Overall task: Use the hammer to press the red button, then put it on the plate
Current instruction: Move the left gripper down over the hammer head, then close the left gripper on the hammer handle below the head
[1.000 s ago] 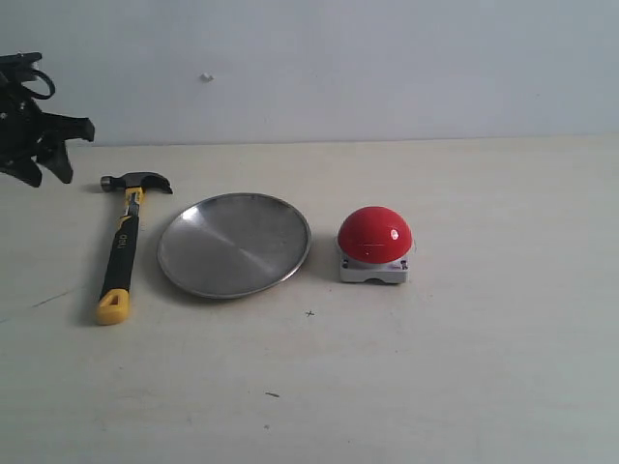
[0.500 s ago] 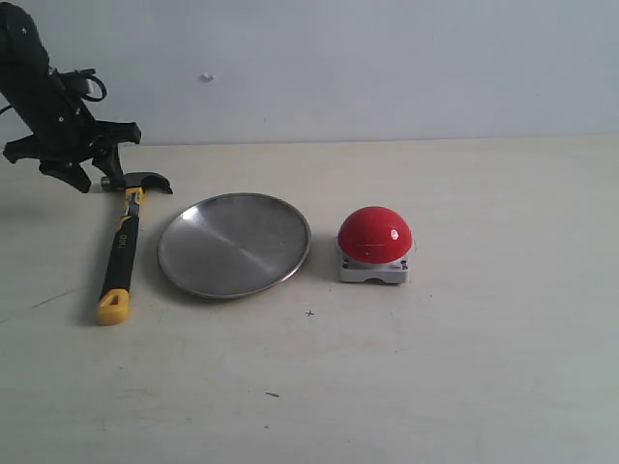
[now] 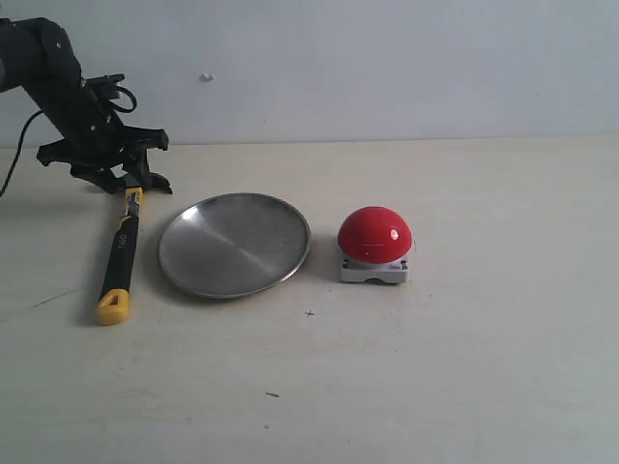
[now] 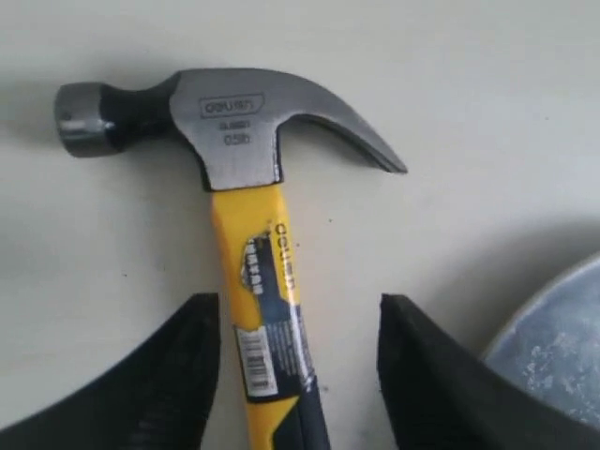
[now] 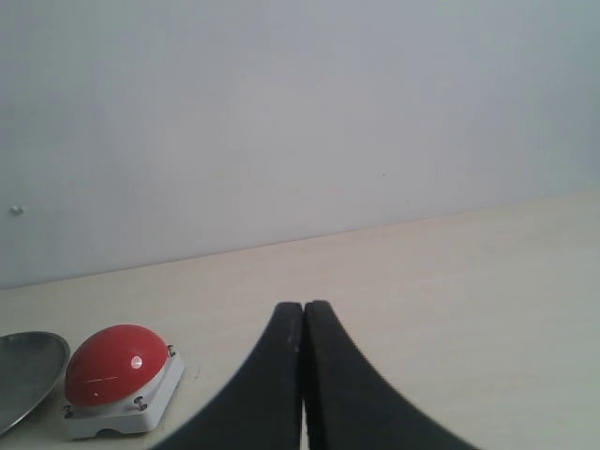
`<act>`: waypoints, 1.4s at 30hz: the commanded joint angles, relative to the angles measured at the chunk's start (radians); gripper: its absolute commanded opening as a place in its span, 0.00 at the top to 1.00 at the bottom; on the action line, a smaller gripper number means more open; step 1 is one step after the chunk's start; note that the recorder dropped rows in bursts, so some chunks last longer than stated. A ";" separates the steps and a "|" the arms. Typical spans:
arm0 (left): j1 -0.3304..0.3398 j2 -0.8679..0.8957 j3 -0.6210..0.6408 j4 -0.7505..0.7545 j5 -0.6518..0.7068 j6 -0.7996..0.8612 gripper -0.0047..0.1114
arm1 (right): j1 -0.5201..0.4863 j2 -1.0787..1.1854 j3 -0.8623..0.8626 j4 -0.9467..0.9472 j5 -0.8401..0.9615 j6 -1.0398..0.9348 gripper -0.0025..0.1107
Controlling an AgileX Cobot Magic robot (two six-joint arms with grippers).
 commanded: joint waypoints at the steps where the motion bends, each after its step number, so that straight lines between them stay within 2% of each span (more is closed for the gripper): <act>1: -0.002 0.008 -0.016 0.050 0.010 -0.020 0.52 | 0.001 -0.005 0.005 -0.007 -0.001 -0.001 0.98; 7: -0.005 0.048 -0.068 0.066 0.064 -0.048 0.52 | 0.001 -0.005 0.005 -0.007 -0.001 -0.001 0.98; 22: -0.012 0.116 -0.175 0.089 0.071 -0.073 0.52 | 0.001 -0.005 0.005 -0.007 -0.001 -0.001 0.98; 30: -0.012 0.167 -0.252 0.106 0.140 -0.088 0.52 | 0.001 -0.005 0.005 -0.007 -0.001 -0.001 0.98; 42: -0.008 0.171 -0.255 0.108 0.124 -0.092 0.52 | 0.001 -0.005 0.005 -0.007 -0.001 -0.001 0.98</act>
